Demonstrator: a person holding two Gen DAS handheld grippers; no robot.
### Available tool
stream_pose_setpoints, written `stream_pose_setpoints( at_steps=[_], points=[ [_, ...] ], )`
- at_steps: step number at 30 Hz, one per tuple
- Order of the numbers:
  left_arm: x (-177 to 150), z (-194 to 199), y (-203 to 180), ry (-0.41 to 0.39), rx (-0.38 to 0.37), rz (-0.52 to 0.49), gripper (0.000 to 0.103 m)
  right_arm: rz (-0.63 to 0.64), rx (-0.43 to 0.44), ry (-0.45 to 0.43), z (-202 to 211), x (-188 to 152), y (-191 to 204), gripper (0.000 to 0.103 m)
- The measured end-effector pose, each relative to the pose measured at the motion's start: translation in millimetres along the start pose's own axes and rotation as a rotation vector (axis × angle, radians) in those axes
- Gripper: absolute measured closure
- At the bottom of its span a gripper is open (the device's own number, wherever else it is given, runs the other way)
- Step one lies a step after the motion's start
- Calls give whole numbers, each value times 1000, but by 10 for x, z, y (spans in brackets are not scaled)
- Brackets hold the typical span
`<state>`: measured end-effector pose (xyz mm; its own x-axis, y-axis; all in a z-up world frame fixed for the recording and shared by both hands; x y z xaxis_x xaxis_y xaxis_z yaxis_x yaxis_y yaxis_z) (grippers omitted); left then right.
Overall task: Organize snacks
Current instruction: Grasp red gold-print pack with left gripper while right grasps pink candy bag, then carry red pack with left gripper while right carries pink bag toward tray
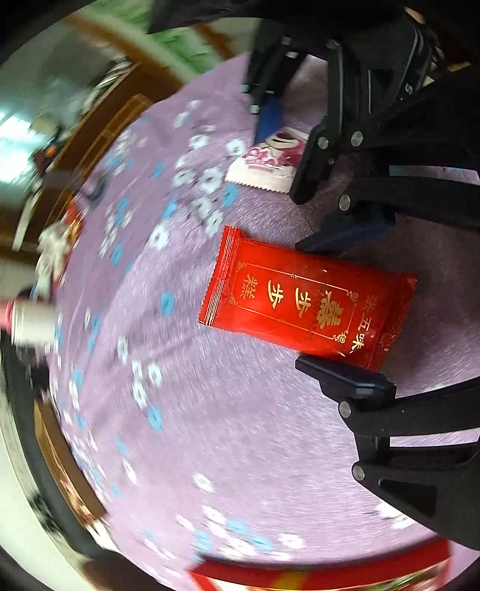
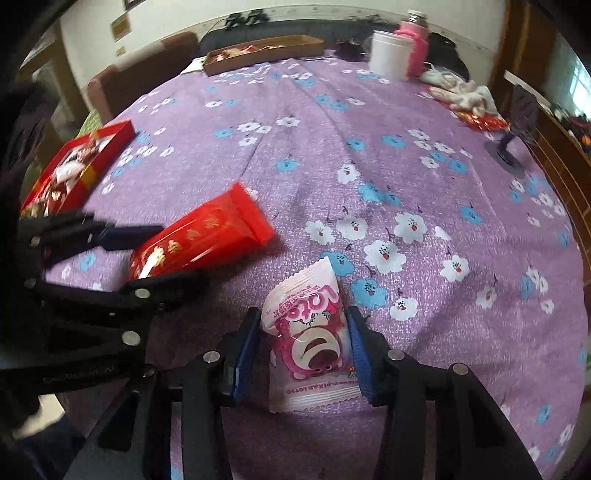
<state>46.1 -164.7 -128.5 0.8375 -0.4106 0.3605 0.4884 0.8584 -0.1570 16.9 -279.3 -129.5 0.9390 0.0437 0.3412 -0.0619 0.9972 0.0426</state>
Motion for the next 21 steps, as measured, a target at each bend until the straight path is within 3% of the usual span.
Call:
stream_pose_setpoints(
  at_steps=[7,21],
  points=[
    [-152,124,309,-42,-4,138,52,29,54,-11,15,51,311,57],
    [-517,598,774,-159,113,174,52,152,158,-23,126,19,1119,57]
  ],
)
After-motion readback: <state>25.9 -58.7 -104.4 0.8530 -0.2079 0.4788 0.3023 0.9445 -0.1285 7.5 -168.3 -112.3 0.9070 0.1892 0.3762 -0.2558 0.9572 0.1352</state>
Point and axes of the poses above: each gripper's, at about its wrist camera, not at the fingertips, and z roughly against the way its jaws point, y to its left, x to its top, the point moved 8 cm from there along -z, roughly the way its jaws point, and after that the axes turned 9 degrees about y, right-handed, at the moved point
